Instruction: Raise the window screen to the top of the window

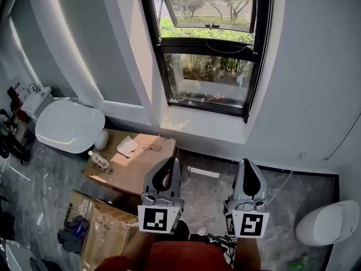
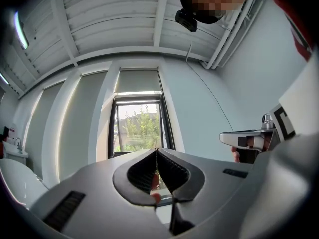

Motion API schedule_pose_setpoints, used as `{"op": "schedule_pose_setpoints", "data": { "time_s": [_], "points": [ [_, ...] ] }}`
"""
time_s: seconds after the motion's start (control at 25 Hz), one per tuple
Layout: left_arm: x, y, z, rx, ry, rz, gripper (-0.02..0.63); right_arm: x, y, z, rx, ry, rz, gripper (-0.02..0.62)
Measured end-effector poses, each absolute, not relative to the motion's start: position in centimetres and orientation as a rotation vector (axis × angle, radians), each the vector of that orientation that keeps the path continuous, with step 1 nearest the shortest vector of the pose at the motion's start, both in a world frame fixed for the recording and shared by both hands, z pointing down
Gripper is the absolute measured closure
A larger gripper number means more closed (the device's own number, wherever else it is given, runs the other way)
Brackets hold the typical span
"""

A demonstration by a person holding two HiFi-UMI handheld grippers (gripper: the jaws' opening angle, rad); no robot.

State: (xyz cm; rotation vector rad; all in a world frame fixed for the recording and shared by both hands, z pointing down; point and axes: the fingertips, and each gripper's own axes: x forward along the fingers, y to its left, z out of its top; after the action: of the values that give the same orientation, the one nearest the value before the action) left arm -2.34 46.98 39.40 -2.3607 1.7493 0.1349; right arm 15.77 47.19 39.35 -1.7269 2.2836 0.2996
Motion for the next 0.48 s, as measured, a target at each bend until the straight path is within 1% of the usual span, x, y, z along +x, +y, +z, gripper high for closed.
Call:
{"op": "schedule_pose_setpoints", "data": {
  "time_s": [0.48],
  "points": [
    [-0.9,45.5,39.0,-2.382,1.748,0.194,0.6,17.3,46.5,39.5,-1.735,2.3,0.364,0.584]
  ]
}}
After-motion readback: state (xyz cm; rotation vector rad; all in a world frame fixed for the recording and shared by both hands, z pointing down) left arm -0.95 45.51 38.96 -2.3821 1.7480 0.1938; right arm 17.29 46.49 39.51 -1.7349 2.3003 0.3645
